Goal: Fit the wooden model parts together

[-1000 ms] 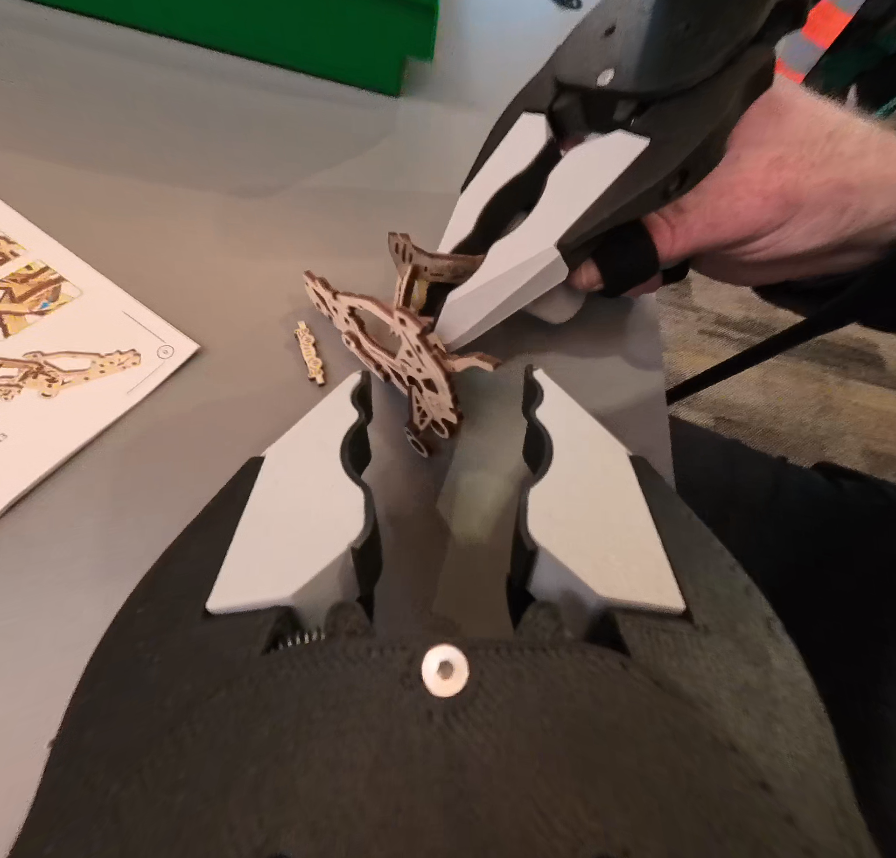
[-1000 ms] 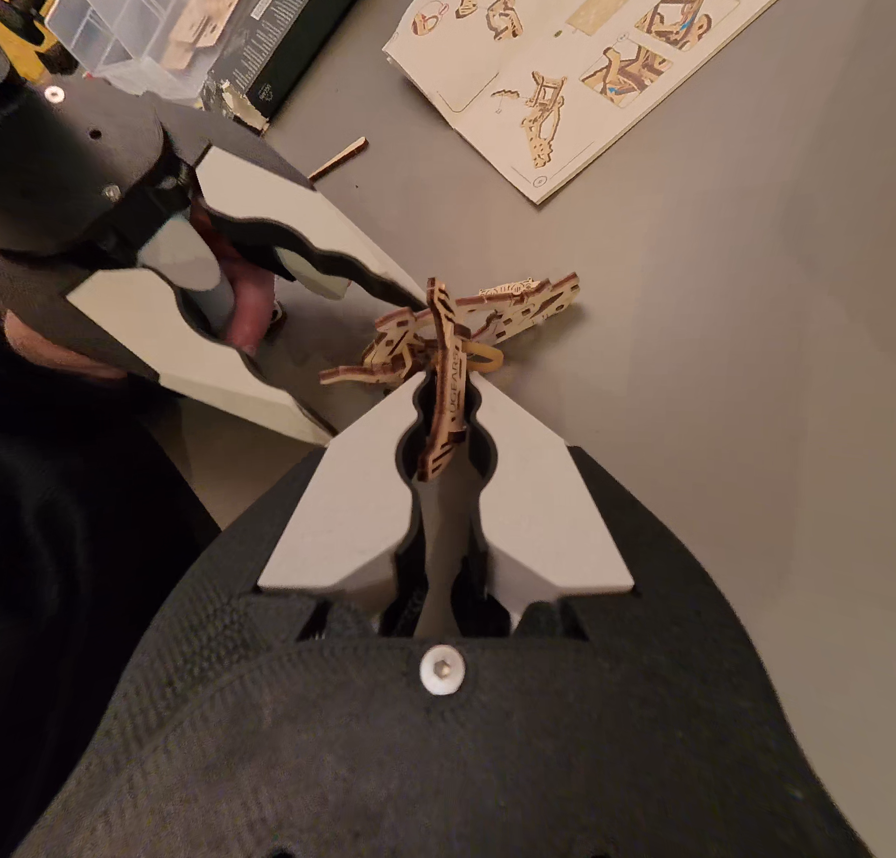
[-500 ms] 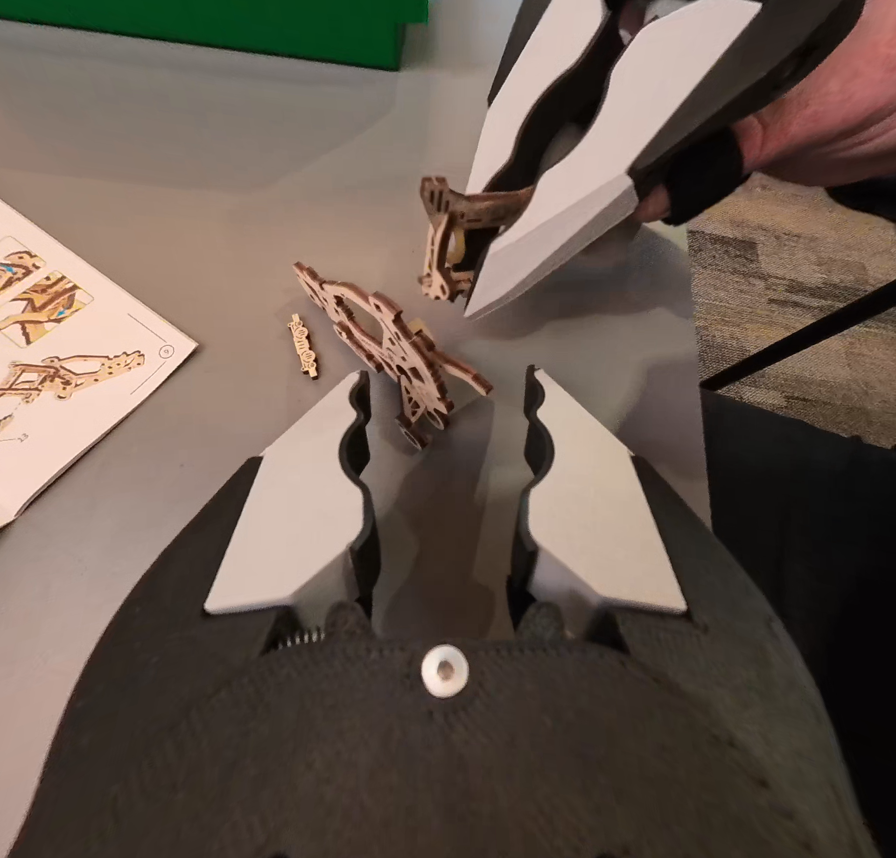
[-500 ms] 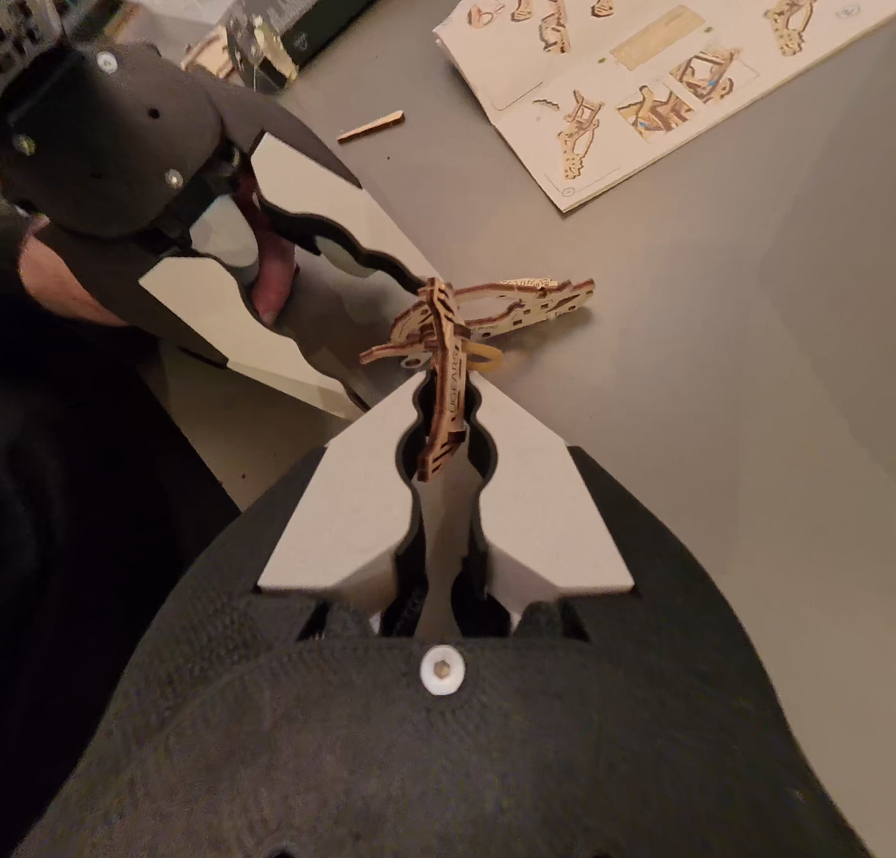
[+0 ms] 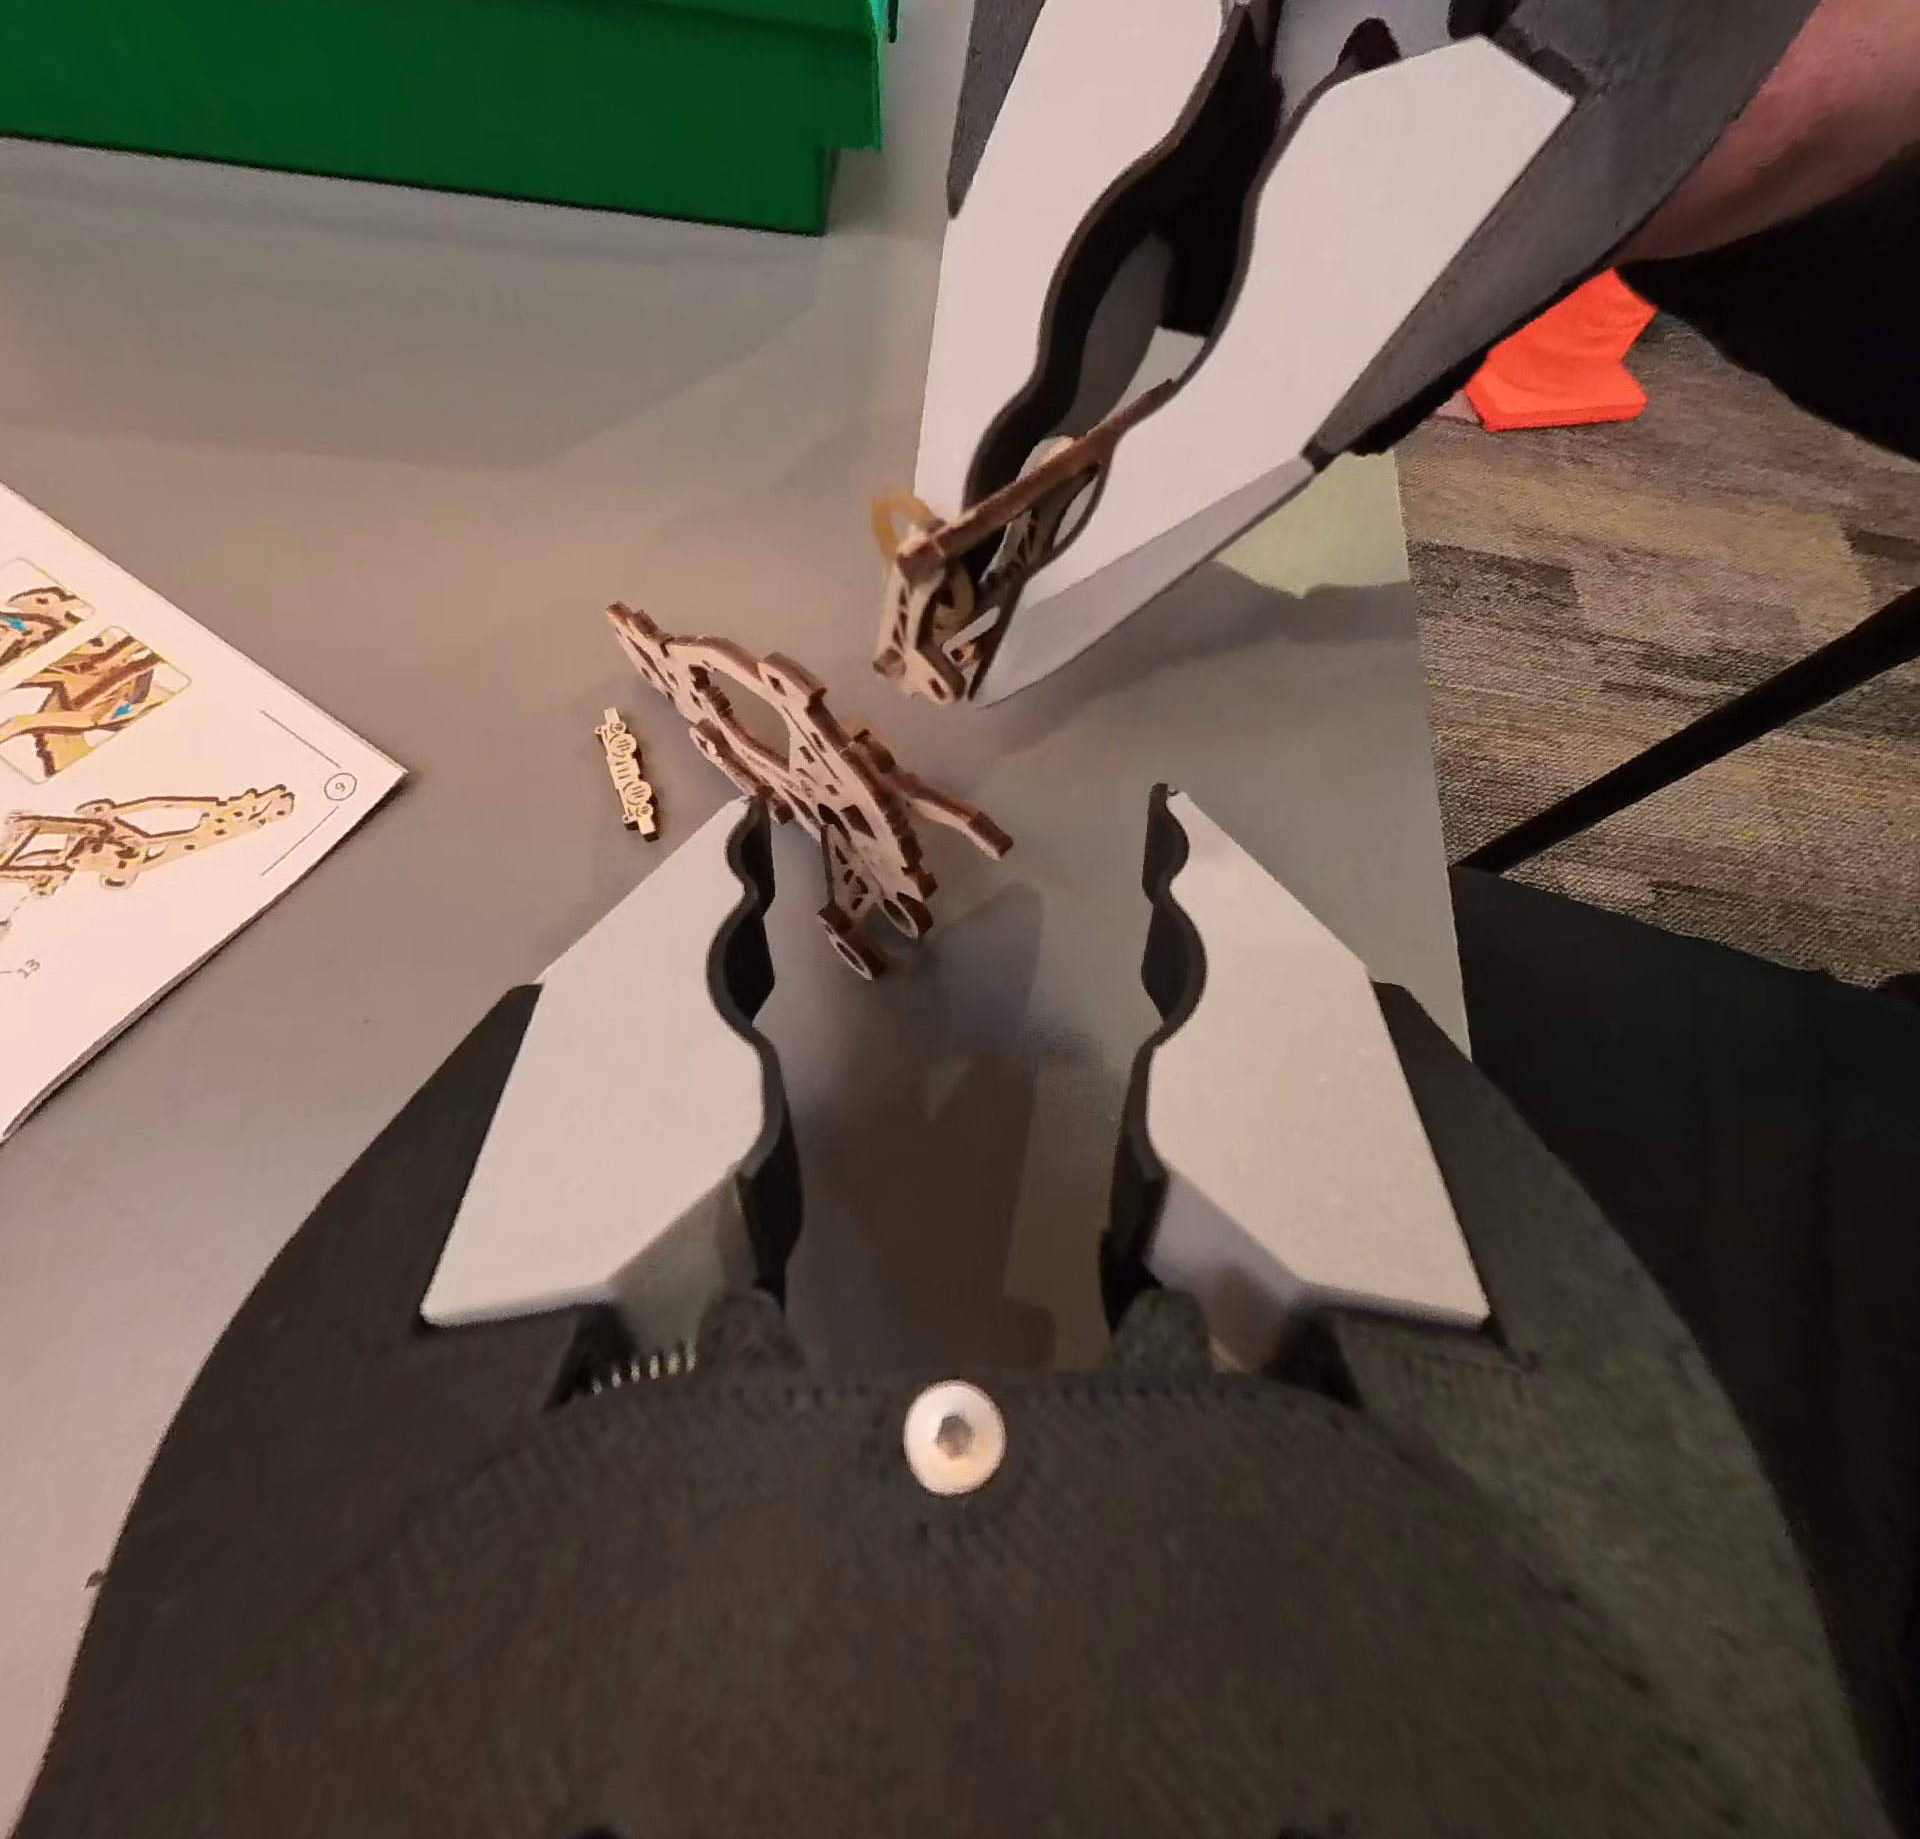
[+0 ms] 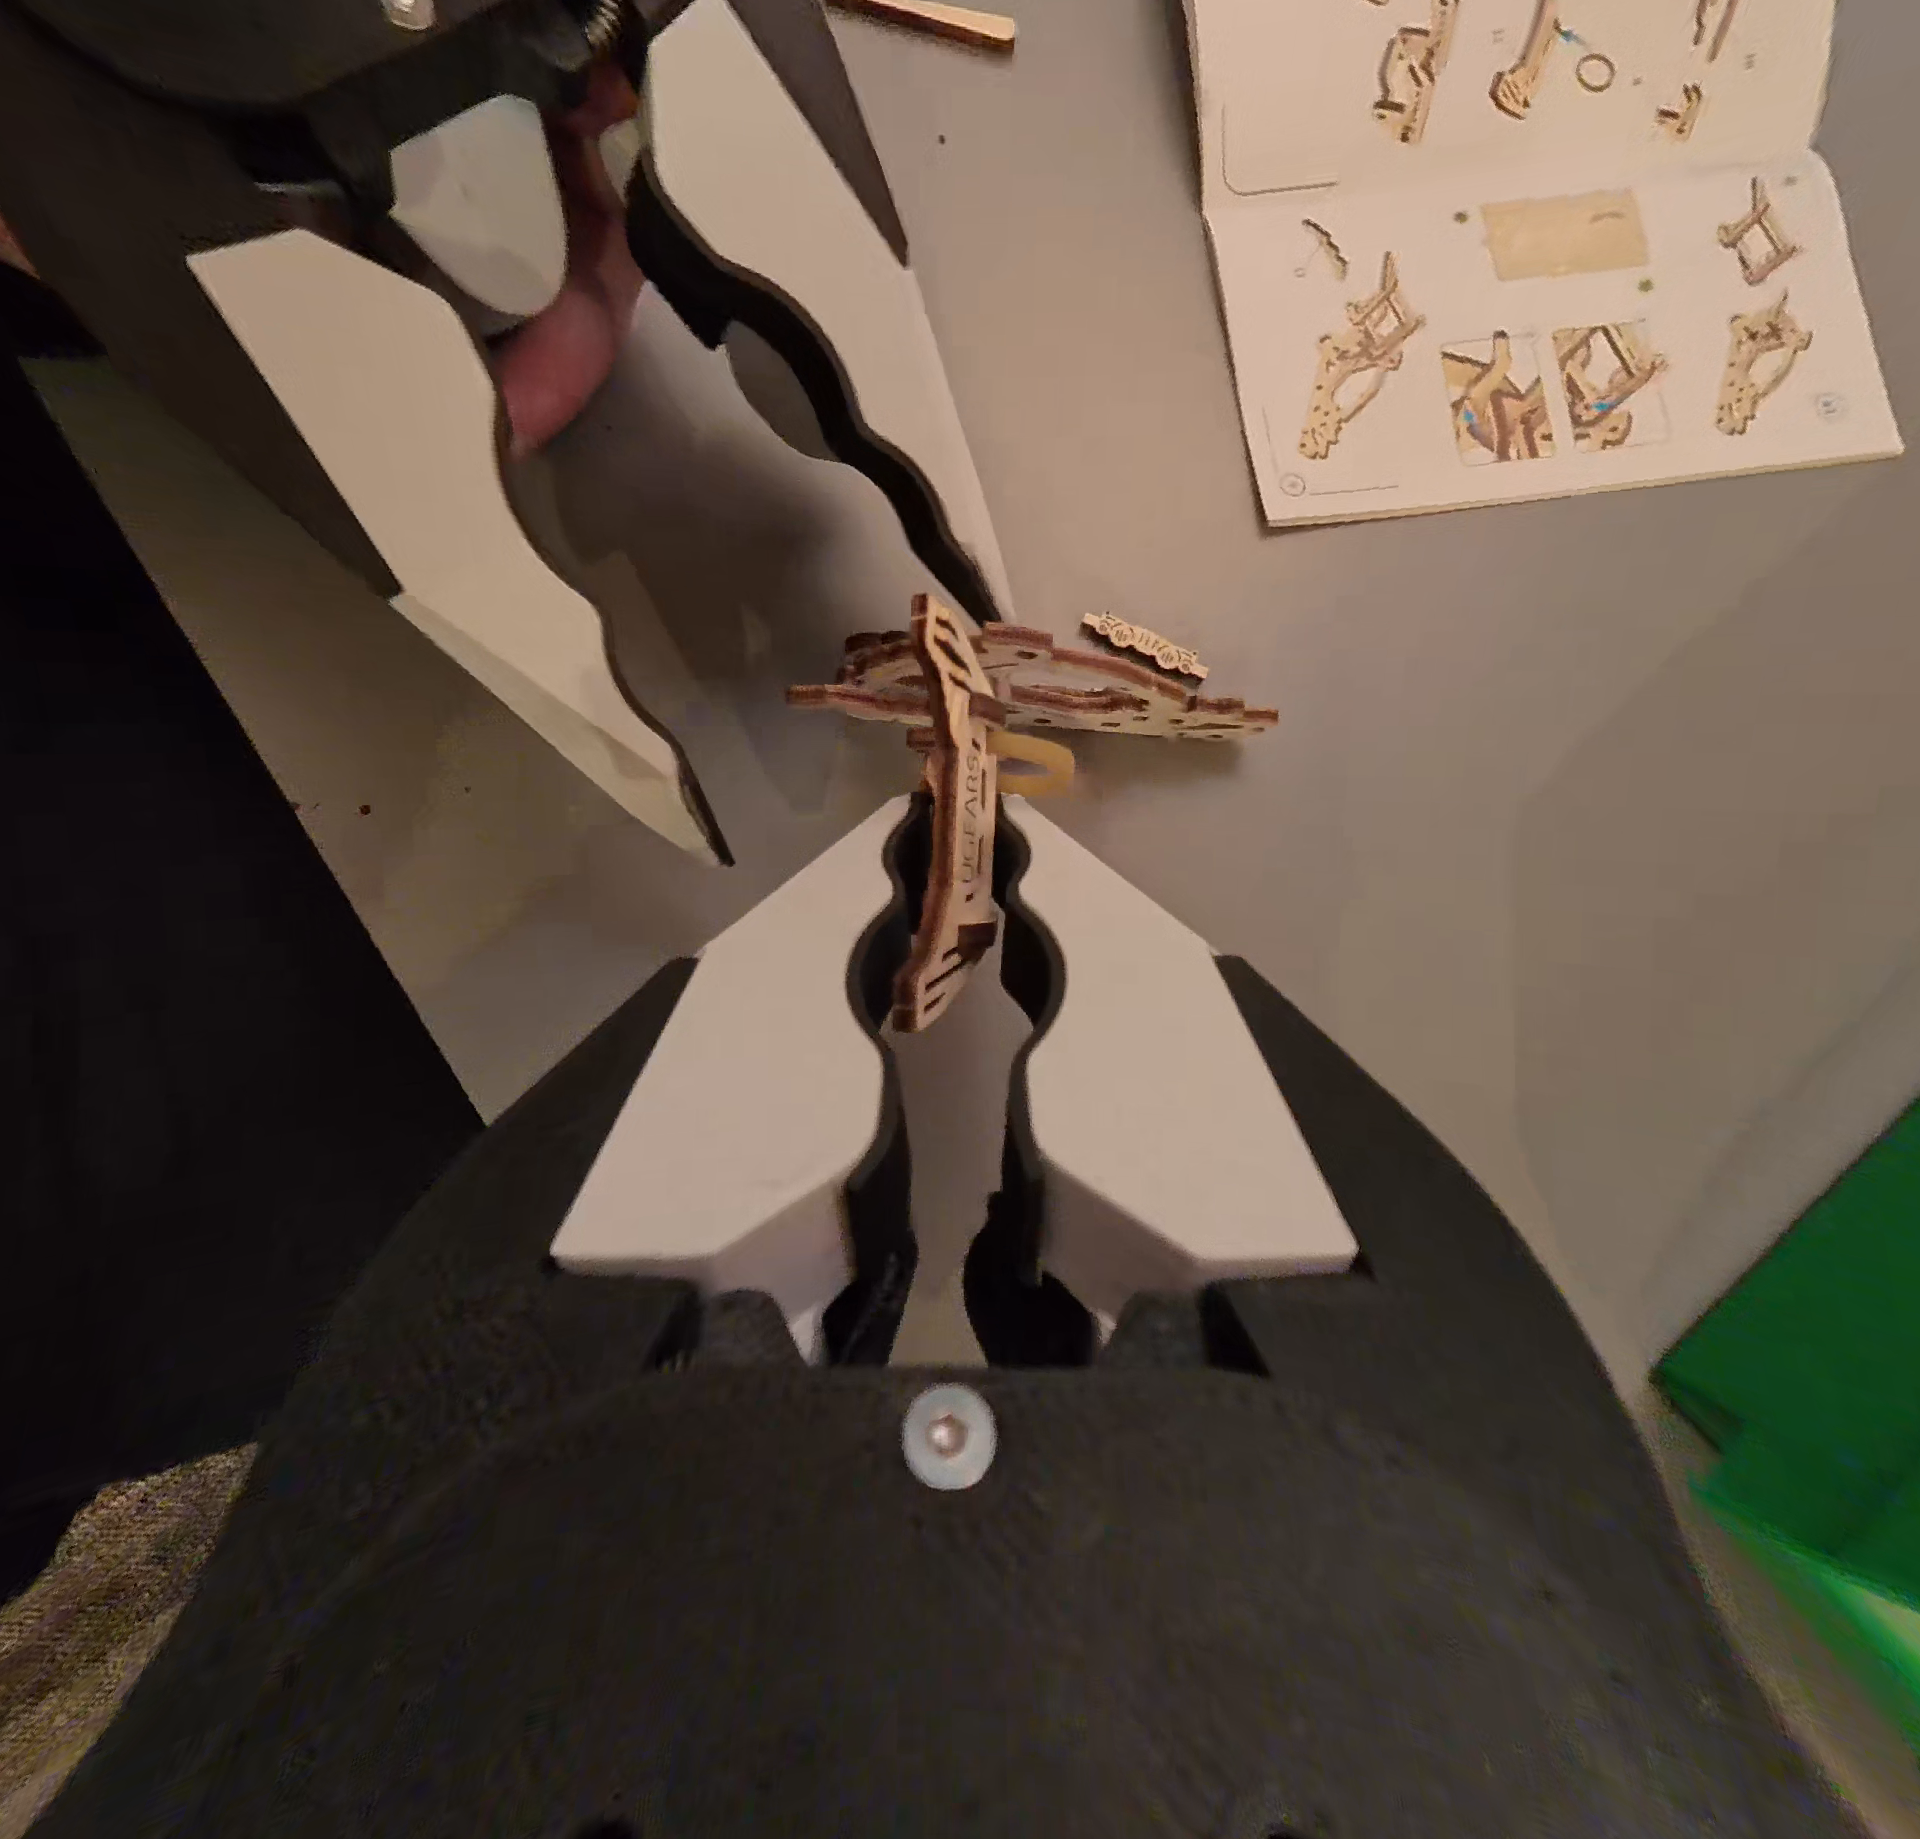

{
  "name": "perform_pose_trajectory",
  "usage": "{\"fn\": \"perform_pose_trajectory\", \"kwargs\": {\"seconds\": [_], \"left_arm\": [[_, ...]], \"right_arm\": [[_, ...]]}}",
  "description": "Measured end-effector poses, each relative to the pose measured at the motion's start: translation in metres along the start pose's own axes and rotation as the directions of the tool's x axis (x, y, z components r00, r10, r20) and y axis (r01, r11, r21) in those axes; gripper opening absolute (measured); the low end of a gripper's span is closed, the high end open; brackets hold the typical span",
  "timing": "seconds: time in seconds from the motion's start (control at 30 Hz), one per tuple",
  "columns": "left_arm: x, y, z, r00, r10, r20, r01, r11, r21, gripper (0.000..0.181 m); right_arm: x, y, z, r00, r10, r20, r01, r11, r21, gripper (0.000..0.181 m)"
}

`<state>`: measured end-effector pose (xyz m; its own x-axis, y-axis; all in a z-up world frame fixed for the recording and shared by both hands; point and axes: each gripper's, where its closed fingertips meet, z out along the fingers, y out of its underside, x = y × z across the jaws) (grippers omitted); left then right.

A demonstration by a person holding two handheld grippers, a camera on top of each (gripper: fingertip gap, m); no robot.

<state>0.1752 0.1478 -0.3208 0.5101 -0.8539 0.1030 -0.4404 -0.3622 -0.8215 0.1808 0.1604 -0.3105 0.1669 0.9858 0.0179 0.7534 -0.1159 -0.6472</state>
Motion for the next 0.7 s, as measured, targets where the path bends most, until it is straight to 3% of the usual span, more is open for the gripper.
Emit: {"fn": "perform_pose_trajectory", "kwargs": {"seconds": [0.03, 0.4, 0.7], "left_arm": [[0.001, 0.0, 0.001, 1.0, 0.0, -0.005, 0.0, 1.0, -0.001, 0.07], [0.002, -0.002, 0.006, 1.0, -0.018, -0.009, 0.018, 1.0, -0.008, 0.073], [0.001, -0.002, 0.005, 0.999, -0.036, -0.019, 0.036, 0.999, -0.005, 0.073]], "right_arm": [[-0.001, -0.001, 0.001, 1.0, -0.017, 0.006, 0.017, 1.0, 0.006, 0.007], [0.007, -0.002, 0.008, 0.991, -0.134, -0.027, 0.133, 0.991, -0.026, 0.007], [0.007, -0.001, 0.006, 0.95, -0.282, -0.135, 0.268, 0.957, -0.115, 0.007]]}}
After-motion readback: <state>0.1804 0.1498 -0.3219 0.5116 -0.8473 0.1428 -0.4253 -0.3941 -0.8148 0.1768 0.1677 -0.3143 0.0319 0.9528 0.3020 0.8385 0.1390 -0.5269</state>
